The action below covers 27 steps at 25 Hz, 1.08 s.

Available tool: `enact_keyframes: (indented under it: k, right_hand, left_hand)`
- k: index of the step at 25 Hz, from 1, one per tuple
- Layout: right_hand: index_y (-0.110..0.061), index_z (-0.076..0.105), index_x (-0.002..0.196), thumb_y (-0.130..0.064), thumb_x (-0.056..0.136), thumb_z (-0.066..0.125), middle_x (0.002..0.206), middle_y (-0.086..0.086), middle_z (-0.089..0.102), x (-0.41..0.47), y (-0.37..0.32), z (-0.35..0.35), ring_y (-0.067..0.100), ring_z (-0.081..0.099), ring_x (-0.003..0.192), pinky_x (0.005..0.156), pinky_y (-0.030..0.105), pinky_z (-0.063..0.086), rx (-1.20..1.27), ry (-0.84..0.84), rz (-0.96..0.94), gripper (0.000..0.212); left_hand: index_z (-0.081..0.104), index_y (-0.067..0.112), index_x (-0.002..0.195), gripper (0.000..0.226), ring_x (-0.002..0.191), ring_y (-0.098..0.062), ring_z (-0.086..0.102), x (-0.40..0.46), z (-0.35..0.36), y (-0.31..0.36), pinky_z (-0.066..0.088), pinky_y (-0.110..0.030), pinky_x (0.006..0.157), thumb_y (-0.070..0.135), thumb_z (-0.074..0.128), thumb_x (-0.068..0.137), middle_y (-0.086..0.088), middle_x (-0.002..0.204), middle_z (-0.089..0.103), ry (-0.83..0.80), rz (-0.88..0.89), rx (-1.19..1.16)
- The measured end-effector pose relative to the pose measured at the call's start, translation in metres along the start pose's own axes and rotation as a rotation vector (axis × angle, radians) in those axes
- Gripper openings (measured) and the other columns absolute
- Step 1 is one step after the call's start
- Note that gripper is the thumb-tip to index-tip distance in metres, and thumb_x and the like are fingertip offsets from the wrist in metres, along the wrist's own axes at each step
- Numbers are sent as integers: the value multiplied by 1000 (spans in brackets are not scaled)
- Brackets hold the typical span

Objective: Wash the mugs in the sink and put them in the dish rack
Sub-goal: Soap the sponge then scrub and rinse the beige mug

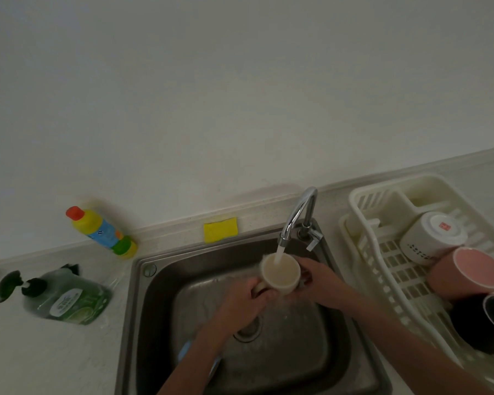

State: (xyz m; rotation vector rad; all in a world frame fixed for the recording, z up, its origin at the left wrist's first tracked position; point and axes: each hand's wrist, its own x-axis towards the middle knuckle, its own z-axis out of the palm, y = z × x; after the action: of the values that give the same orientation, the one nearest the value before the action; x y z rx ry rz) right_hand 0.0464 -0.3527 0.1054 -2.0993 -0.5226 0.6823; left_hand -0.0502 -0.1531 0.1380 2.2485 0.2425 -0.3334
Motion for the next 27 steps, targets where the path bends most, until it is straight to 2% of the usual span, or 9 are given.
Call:
enact_keyframes:
  k: [6,9,11,13,15,19,21,24,27]
  right_hand:
    - [-30,54,126,-10,66,90,109,-24,61,2,-9,22,-23,56,93,76,0,42,90,-42,-2,72]
    - [-32,57,119,-11,67,89,103,-20,67,10,-17,25,-19,59,95,80,6,45,106,-47,-1,65]
    - [-38,59,115,-19,63,91,104,-16,70,14,-22,23,-9,64,97,86,16,51,110,-31,6,64]
    - [-41,60,112,-26,61,92,105,-15,70,18,-27,17,-4,65,98,88,21,53,86,2,-4,62]
    - [-46,57,106,-25,62,91,102,-19,67,19,-30,7,-5,62,96,85,15,50,41,22,-41,59]
    - [-51,56,115,-44,52,85,112,-16,69,15,-24,-10,3,65,104,94,34,54,18,32,-78,70]
    - [-51,55,122,-37,51,87,115,-17,70,6,-17,-17,4,66,108,95,33,54,25,27,-86,79]
    - [-48,55,127,-37,53,88,116,-19,69,-7,-12,-19,0,64,108,96,30,52,1,8,-65,82]
    - [-41,54,132,-41,54,89,119,-21,66,-15,-4,-8,-5,60,110,98,26,50,-28,-23,-18,86]
  left_hand:
    - [62,32,87,19,71,1,64,-11,-8,-27,57,-27,73,51,64,85,10,79,66,19,-60,10]
    - [56,38,80,14,67,11,59,-14,-22,-23,44,-8,61,37,65,91,13,74,62,29,-75,59]
    - [55,37,76,19,62,10,59,-11,-29,-19,40,-7,57,35,65,92,14,70,62,62,-69,70]
    - [55,34,75,19,61,5,59,-7,-32,-11,40,-9,56,37,65,91,14,69,62,84,-64,75]
    - [59,30,80,15,64,1,61,-1,-30,-3,47,-17,61,38,66,90,13,72,64,101,-52,63]
    - [62,27,89,10,71,-9,62,5,-19,11,49,-29,71,36,65,90,11,78,64,105,-8,46]
    - [65,22,94,15,74,-12,66,6,-12,17,51,-28,72,37,65,91,5,81,68,85,2,30]
    - [63,23,91,12,65,1,61,-1,-3,19,48,-16,62,35,63,93,7,77,66,20,12,-2]
    - [64,15,88,25,76,-18,67,-10,3,6,57,-35,75,39,65,92,-4,82,68,-23,-42,-16]
